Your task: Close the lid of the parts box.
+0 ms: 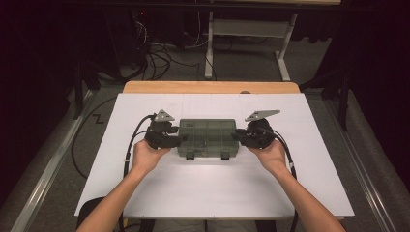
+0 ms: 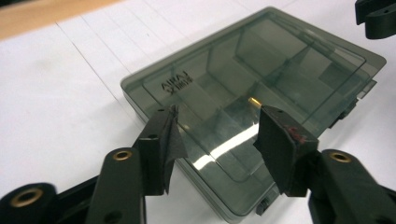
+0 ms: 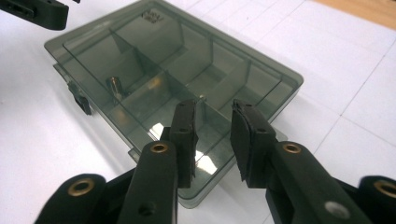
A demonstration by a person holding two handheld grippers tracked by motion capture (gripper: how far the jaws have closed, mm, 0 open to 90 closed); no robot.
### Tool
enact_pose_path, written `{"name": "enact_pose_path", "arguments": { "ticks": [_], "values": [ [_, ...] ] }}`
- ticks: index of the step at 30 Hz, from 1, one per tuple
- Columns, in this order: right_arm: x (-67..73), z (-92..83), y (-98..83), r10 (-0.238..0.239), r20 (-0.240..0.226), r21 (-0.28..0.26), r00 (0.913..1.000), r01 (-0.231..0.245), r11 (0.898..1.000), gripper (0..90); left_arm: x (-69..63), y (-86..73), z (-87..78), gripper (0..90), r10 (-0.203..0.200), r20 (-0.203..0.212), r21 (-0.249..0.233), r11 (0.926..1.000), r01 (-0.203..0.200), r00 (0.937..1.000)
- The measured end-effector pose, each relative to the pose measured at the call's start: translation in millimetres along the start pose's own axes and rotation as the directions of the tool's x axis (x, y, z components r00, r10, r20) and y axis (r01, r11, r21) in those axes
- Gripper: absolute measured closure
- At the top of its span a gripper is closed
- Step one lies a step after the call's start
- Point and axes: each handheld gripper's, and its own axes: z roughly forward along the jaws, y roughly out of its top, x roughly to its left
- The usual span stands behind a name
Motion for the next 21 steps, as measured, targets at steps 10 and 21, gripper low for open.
{"name": "enact_pose_path", "arguments": {
  "ticks": [10,21],
  "values": [
    [-1.3,-14.5,-2.4,0.016,0.002,-0.047,0.9999,-0.016,0.999,67.6,-2.2,6.1,-10.7,44.4,0.003,0.03,-0.06,0.9982,-0.002,0.9995],
    [-2.9,-33.5,-9.6,0.02,0.032,-0.126,0.9993,-0.015,0.992,61.3,-0.8,11.9,-28.5,42.4,-0.022,0.047,-0.09,0.9956,0.027,0.9986]
  ]
}}
